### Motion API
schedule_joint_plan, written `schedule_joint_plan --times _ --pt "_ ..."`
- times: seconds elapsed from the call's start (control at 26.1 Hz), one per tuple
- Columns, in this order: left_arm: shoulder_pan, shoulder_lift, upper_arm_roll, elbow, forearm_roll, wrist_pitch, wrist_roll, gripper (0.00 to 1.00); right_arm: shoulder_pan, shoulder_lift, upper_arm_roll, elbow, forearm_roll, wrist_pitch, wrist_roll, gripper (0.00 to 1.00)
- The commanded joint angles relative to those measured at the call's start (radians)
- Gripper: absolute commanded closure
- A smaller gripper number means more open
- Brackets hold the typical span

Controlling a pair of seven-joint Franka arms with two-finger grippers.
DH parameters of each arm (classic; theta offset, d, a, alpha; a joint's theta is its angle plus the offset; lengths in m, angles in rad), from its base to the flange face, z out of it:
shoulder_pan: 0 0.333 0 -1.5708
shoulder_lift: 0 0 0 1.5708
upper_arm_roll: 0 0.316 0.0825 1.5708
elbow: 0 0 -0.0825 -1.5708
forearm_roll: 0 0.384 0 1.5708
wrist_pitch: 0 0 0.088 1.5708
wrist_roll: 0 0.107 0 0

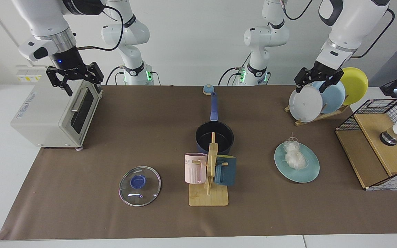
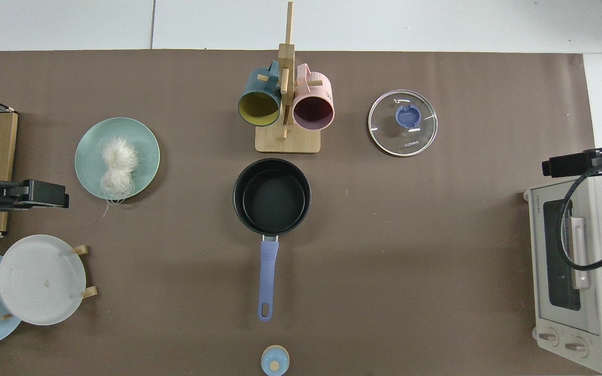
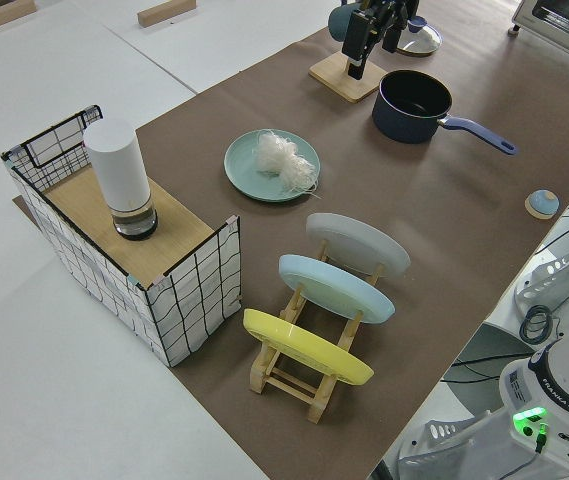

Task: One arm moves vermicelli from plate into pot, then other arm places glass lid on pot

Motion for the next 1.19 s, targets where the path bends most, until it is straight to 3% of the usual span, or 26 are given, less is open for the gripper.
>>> schedule_joint_plan --times 0.0,0.5,0.84,1.15 --pt "0.002 0.004 0.000 0.011 0.010 -0.012 -0.010 0.00 0.003 -0.004 0.001 0.003 -0.002 -0.006 0.026 0.00" --pt "0.001 0.004 -0.003 0.015 0.010 -0.024 -0.010 0.00 0.003 -0.004 0.001 0.003 -0.002 -0.006 0.026 0.00" --pt "0.007 0.013 0.007 0.012 0.030 0.074 -0.013 0.00 0.003 -0.004 0.001 0.003 -0.002 -0.006 0.026 0.00" --pt "0.030 0.159 0.008 0.015 0.032 0.279 -0.058 0.00 0.003 -0.008 0.001 0.003 -0.004 -0.049 0.026 0.00"
